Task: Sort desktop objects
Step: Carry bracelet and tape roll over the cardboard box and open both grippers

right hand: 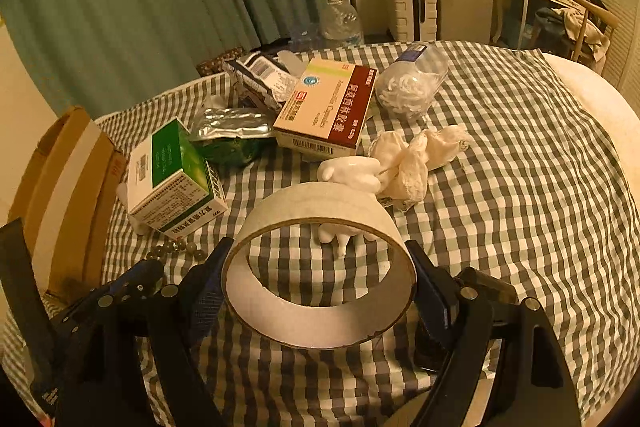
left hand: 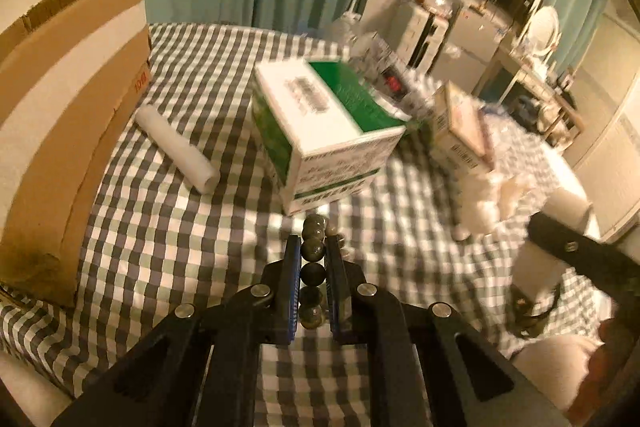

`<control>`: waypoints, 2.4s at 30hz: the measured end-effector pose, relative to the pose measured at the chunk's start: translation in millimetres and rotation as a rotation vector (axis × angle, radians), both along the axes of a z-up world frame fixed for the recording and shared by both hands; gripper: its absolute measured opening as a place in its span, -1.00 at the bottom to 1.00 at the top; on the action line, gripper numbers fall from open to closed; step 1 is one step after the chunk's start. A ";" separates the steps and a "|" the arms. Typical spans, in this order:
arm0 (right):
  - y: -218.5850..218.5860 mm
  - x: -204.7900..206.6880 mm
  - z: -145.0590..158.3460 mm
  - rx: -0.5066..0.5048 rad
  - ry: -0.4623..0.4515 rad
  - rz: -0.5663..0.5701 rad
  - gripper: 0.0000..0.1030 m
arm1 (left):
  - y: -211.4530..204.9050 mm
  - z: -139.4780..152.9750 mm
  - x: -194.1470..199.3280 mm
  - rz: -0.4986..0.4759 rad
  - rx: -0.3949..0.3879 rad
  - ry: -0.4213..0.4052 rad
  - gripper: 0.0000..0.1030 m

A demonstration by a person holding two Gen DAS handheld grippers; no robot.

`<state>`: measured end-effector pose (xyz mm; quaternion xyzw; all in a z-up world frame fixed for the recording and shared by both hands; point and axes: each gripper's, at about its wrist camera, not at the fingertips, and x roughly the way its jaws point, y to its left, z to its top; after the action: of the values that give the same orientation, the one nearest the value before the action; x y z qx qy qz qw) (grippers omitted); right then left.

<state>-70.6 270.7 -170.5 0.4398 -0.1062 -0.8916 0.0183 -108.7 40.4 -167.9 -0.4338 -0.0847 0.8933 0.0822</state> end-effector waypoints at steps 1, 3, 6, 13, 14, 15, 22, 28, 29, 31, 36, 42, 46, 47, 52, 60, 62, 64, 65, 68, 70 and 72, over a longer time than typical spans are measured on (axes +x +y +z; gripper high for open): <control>1.1 0.8 1.6 -0.003 0.002 0.000 0.59 | 0.0 7.1 5.1 -0.006 0.003 0.025 -0.79; 1.1 3.7 4.6 -0.009 0.008 0.004 0.59 | 5.3 15.4 9.5 -0.012 -0.026 0.056 -0.79; 0.4 9.5 12.2 -0.018 0.029 0.014 0.59 | 9.3 30.4 18.1 -0.024 -0.054 0.070 -0.79; -8.0 25.3 44.3 -0.020 0.097 0.048 0.59 | 14.8 76.2 29.4 -0.038 -0.114 0.120 -0.79; -9.5 28.1 49.7 -0.030 0.103 0.052 0.59 | 12.8 80.9 31.0 -0.040 -0.103 0.123 -0.79; -11.3 30.6 54.4 -0.036 0.109 0.057 0.59 | 11.6 86.4 32.0 -0.043 -0.088 0.126 -0.79; -28.4 50.6 95.0 -0.052 0.198 0.102 0.59 | 11.9 112.1 37.3 -0.034 -0.133 0.162 -0.79; -38.9 63.3 120.6 -0.042 0.225 0.121 0.59 | 9.8 141.6 45.2 -0.024 -0.188 0.231 -0.79; -40.8 65.3 125.0 -0.040 0.229 0.122 0.59 | 7.7 146.0 46.1 -0.021 -0.184 0.239 -0.79; -44.6 67.2 131.8 -0.032 0.223 0.135 0.59 | 1.2 156.5 47.3 -0.013 -0.163 0.251 -0.79; -59.6 71.1 149.5 0.003 0.223 0.154 0.59 | -15.3 181.1 48.3 -0.017 -0.160 0.269 -0.79; -86.7 71.2 174.7 0.002 0.249 0.217 0.59 | -47.2 207.5 45.7 -0.024 -0.170 0.270 -0.79; -110.8 66.9 189.7 0.015 0.264 0.273 0.59 | -70.7 226.4 45.4 -0.004 -0.189 0.295 -0.79; -118.5 64.6 193.8 0.016 0.267 0.289 0.59 | -78.7 231.0 45.1 0.005 -0.187 0.300 -0.79; -158.1 53.4 208.9 0.021 0.273 0.380 0.59 | -122.3 250.6 40.0 0.061 -0.169 0.297 -0.78; -226.3 31.8 210.8 -0.016 0.239 0.519 0.59 | -188.2 259.2 20.8 0.166 -0.246 0.284 -0.78; -244.6 23.4 205.9 -0.030 0.217 0.546 0.59 | -204.8 252.5 15.9 0.197 -0.250 0.265 -0.78; -262.6 16.9 197.7 -0.040 0.195 0.573 0.59 | -217.7 244.1 11.9 0.216 -0.252 0.246 -0.78; -271.5 13.4 192.2 -0.042 0.182 0.586 0.59 | -224.3 238.9 9.5 0.222 -0.255 0.238 -0.78; -293.7 -0.8 175.0 -0.065 0.138 0.614 0.59 | -237.2 224.8 3.1 0.231 -0.242 0.226 -0.78; -305.2 -10.6 166.2 -0.068 0.121 0.616 0.59 | -245.0 214.6 -3.9 0.243 -0.250 0.205 -0.78; -314.8 -20.9 157.5 -0.088 0.105 0.623 0.59 | -251.7 204.8 -8.7 0.260 -0.252 0.177 -0.75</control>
<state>-91.5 -44.0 -13.0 0.4033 -0.0035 -0.8591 0.3150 -117.4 -211.4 37.0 -0.3457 -0.0199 0.9346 -0.0818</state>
